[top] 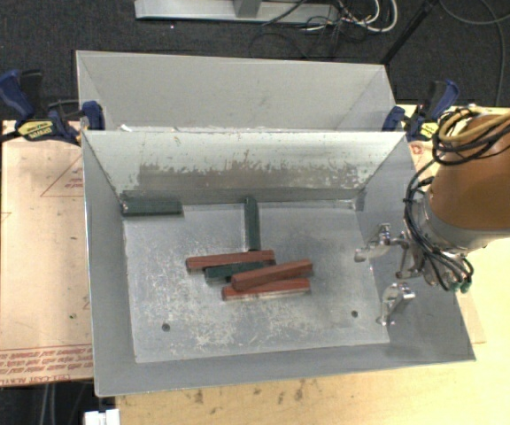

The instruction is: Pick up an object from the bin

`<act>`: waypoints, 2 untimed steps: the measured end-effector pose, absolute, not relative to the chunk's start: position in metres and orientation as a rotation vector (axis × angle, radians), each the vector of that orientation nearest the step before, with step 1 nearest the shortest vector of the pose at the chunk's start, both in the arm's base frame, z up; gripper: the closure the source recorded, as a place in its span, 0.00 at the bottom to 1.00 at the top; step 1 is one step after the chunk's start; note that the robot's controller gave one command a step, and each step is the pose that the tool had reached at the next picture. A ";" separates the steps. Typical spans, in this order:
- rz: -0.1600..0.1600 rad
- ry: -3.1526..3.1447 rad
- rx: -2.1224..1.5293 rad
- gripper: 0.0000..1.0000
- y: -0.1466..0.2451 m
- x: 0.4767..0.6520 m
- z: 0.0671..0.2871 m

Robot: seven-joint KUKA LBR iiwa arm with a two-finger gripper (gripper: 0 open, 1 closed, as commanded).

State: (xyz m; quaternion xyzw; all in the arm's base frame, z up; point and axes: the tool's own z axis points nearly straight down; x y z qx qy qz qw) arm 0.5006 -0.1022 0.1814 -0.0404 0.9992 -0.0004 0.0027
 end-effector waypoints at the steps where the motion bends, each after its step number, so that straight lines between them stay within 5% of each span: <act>1: 0.000 3.130 -0.159 0.00 -0.091 0.502 0.166; 2: 0.006 3.143 -0.196 0.00 -0.108 0.521 0.147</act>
Offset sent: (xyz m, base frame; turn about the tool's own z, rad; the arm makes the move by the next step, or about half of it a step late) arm 0.0521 -0.0302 0.0009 -0.1889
